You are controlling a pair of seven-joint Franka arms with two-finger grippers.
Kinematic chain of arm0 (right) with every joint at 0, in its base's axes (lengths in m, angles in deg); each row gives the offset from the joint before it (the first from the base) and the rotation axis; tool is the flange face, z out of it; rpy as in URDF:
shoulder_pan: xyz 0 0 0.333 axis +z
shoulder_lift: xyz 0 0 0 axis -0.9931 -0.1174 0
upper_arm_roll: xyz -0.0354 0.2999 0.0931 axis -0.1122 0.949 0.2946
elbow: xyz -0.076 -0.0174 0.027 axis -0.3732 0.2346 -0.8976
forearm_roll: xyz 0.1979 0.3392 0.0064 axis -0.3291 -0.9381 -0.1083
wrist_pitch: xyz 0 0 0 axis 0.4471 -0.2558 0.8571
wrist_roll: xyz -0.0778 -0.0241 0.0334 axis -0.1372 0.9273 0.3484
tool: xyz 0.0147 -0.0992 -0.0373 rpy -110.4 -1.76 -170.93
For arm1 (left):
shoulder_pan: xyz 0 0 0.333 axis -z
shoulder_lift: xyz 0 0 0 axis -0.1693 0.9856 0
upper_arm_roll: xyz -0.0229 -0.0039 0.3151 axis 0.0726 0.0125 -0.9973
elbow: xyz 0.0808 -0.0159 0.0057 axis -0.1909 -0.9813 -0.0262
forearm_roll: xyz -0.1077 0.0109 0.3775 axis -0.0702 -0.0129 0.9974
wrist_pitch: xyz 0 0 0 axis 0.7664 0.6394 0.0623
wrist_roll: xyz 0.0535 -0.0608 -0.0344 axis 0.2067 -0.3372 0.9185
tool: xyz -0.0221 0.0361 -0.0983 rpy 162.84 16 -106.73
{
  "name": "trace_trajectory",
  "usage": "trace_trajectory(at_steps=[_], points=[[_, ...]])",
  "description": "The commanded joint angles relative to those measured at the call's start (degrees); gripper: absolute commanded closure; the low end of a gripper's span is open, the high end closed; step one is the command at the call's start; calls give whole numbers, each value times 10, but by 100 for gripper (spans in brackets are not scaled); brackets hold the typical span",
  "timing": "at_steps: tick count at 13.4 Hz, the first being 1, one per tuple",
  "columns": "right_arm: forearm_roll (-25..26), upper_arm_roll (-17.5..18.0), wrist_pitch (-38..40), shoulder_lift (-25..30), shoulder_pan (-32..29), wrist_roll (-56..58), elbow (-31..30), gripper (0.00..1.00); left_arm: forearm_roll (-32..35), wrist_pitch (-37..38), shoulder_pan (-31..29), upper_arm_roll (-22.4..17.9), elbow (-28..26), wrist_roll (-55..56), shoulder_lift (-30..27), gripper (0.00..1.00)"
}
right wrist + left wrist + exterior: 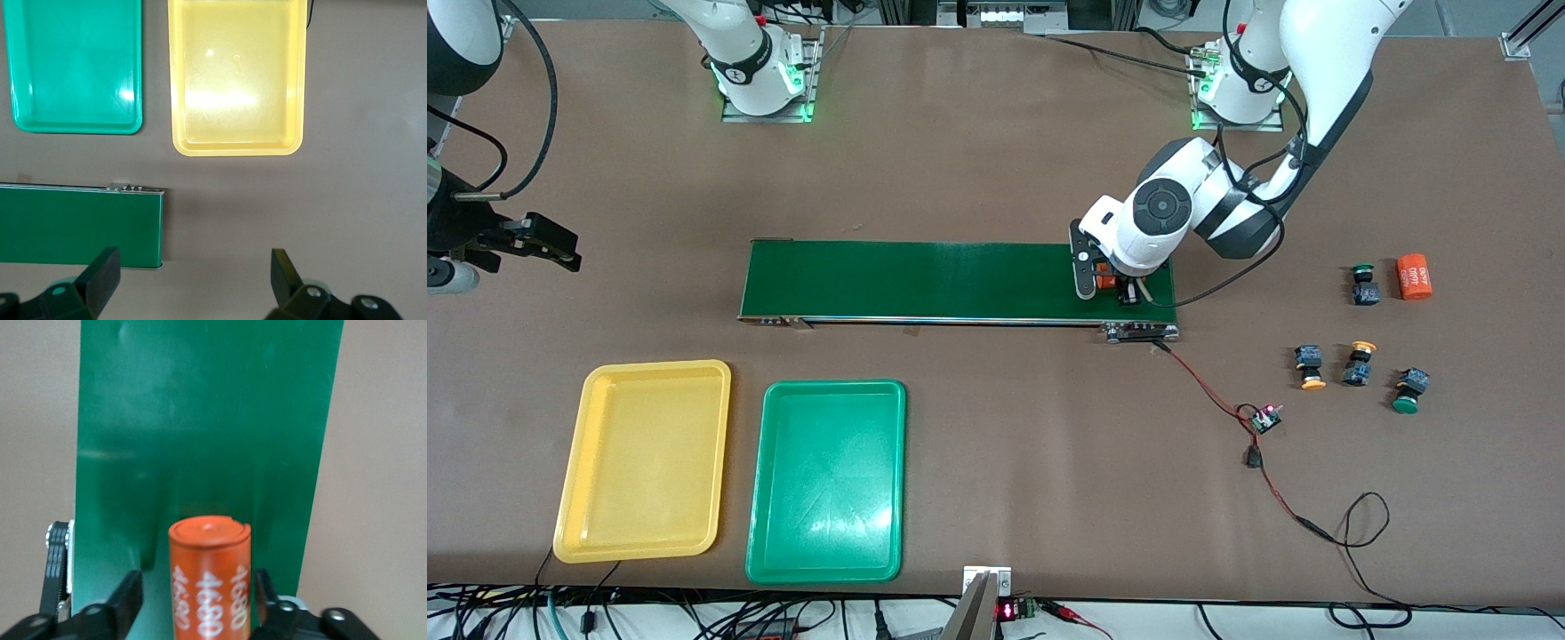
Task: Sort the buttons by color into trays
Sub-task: 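Lower the orange cylinder onto the green conveyor and open the left gripper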
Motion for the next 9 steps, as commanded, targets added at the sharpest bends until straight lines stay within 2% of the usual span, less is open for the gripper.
trace_trajectory(at_steps=[1, 4, 5, 9], points=[[0, 2, -9, -5, -18, 6, 1, 0, 8, 64, -5, 12, 27, 20, -43, 0], [0, 2, -19, -5, -19, 6, 1, 0, -21, 240, -5, 11, 125, 87, -58, 0], [2, 3, -18, -5, -18, 6, 1, 0, -21, 269, -10, 4, 142, 127, -58, 0], [-2, 3, -17, -4, -19, 1, 2, 0, -13, 275, -89, -1, 172, 375, -53, 0]])
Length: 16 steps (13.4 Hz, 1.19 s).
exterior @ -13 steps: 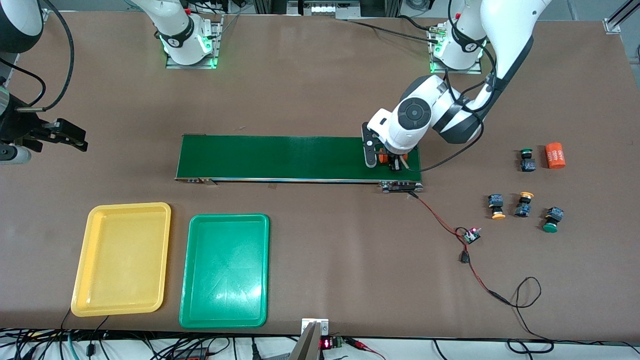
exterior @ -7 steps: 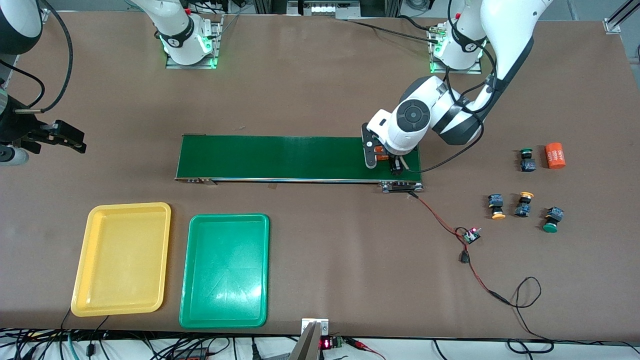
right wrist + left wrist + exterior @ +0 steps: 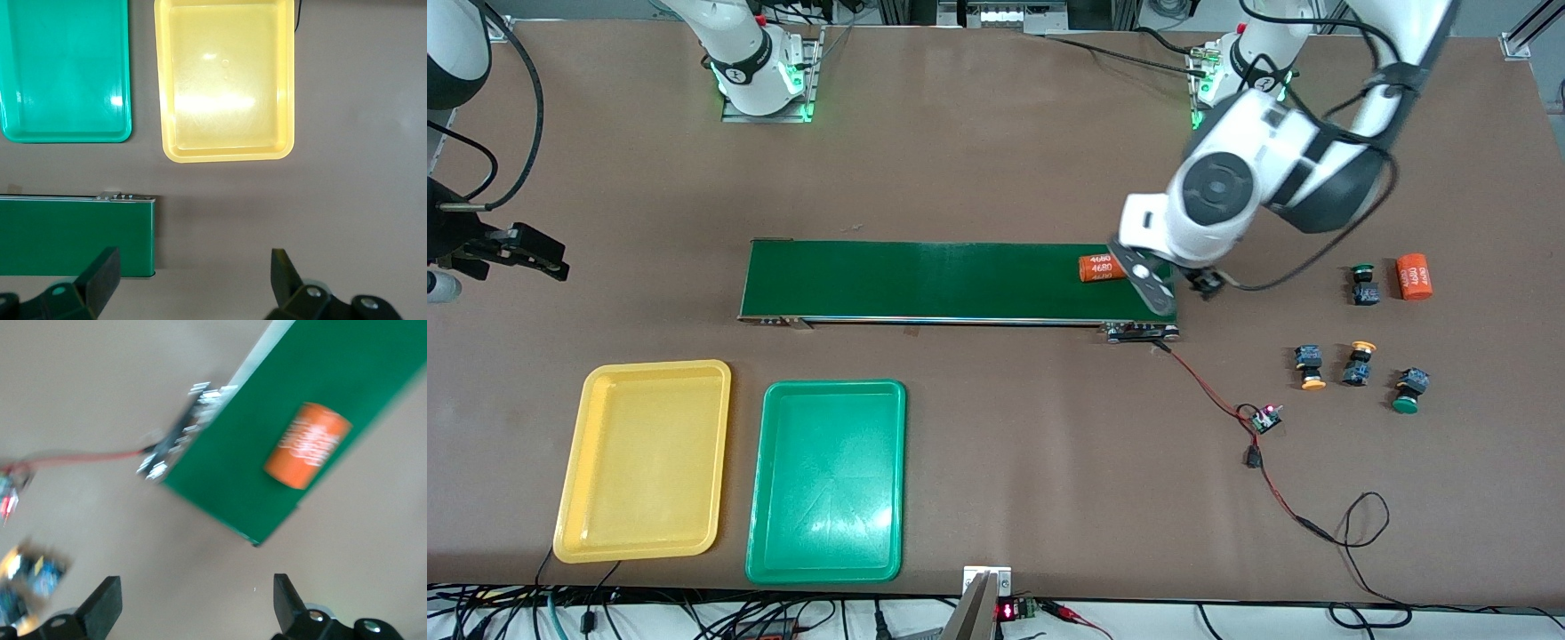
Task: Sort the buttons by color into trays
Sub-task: 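Grasp the yellow-capped push button with the left gripper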
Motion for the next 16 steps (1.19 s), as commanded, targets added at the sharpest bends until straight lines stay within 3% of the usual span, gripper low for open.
trace_trajectory(at_steps=[1, 5, 7, 10, 16], points=[[-4, 2, -2, 4, -6, -1, 2, 0, -2, 8, -45, -12, 30, 145, 18, 0], [-14, 8, 4, 14, -1, 4, 3, 0, -2, 7, -120, -24, 55, 167, 41, 0], [-12, 9, -1, 16, 0, 0, 3, 0, -2, 14, -140, -39, 103, 167, 97, 0], [-13, 6, 4, 17, -3, 3, 2, 0, 2, 0, -156, -72, 106, 160, 136, 0], [-13, 5, 2, 16, -6, 5, 2, 0, 48, -189, -191, -94, 1, 152, 161, 0]])
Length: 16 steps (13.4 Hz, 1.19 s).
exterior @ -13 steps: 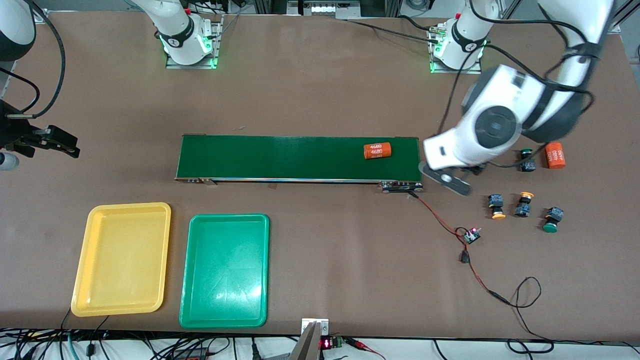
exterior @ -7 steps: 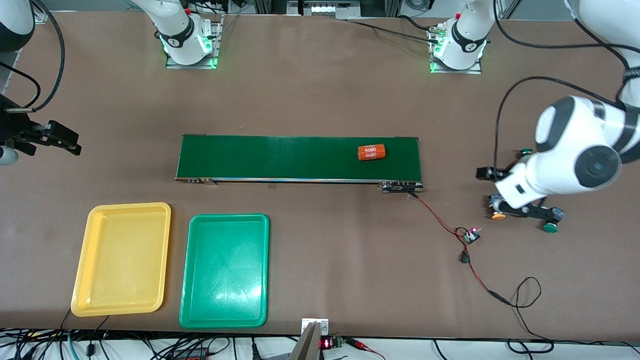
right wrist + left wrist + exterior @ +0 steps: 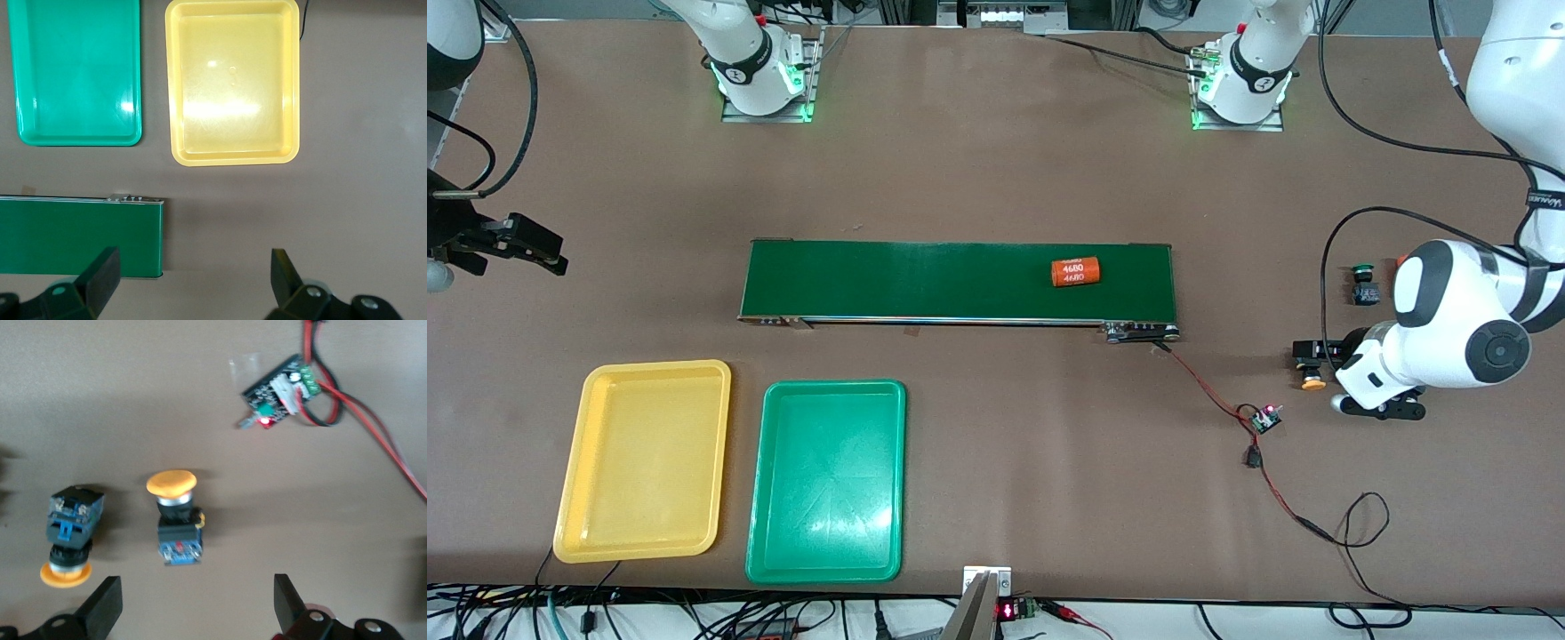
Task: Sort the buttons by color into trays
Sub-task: 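Grasp the yellow-capped push button with the left gripper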
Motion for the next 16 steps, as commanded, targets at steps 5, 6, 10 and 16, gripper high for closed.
trace_trajectory(at_steps=[5, 6, 10, 16], points=[[-2, 1, -2, 3, -5, 5, 0, 0, 29, -98, -15, -19, -56, -3, 28, 16], [-2, 1, -2, 3, -5, 5, 0, 0, 32, -98, -14, -19, -55, -3, 30, 26], [-2, 1, -2, 3, -5, 5, 0, 0, 32, -90, -11, -16, -53, -3, 30, 88], [-8, 2, -4, 0, -5, 1, 1, 0, 19, 50, -10, 69, -27, 48, -28, 94]])
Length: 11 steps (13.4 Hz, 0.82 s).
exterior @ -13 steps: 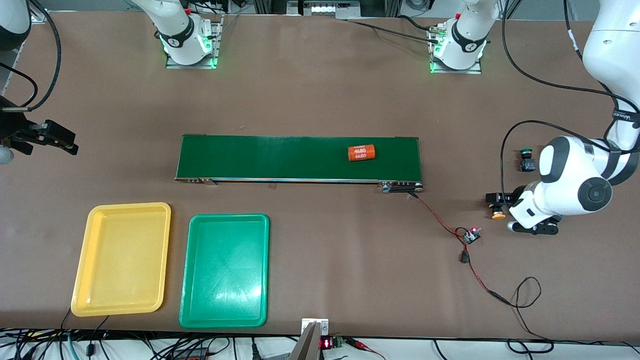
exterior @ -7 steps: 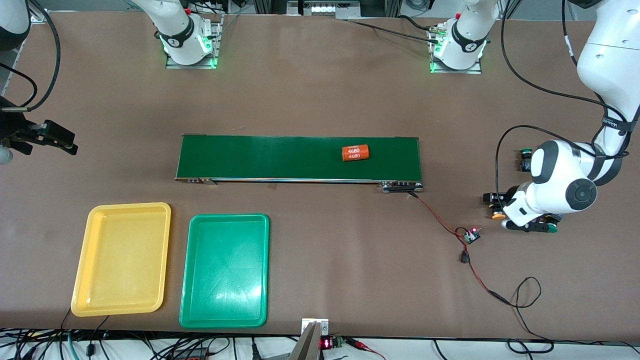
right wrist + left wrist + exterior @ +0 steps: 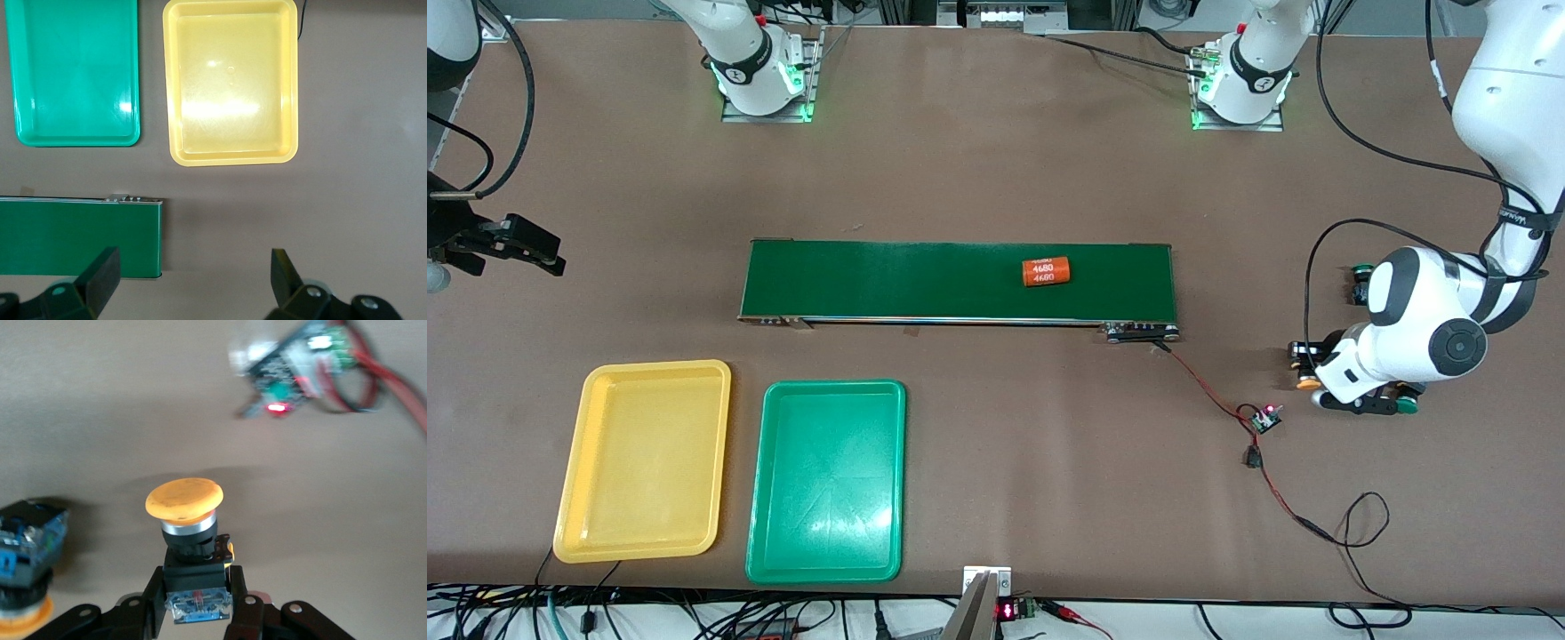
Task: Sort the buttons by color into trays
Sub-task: 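Place the yellow-capped button on the conveyor with the left gripper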
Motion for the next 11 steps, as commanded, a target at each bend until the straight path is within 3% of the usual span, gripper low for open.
trace_trajectory(at_steps=[1, 6, 11], points=[[-11, 2, -3, 1, -4, 0, 1, 0, -4, 95, -3, 73, 7, 68, -44, 93], [-16, 2, 3, 1, -2, -5, -2, 0, -48, 157, 6, 235, 5, 176, -46, 92], [-15, 0, 11, 13, -3, -4, -15, 0, -47, 103, 123, 236, -15, 293, -20, 92]])
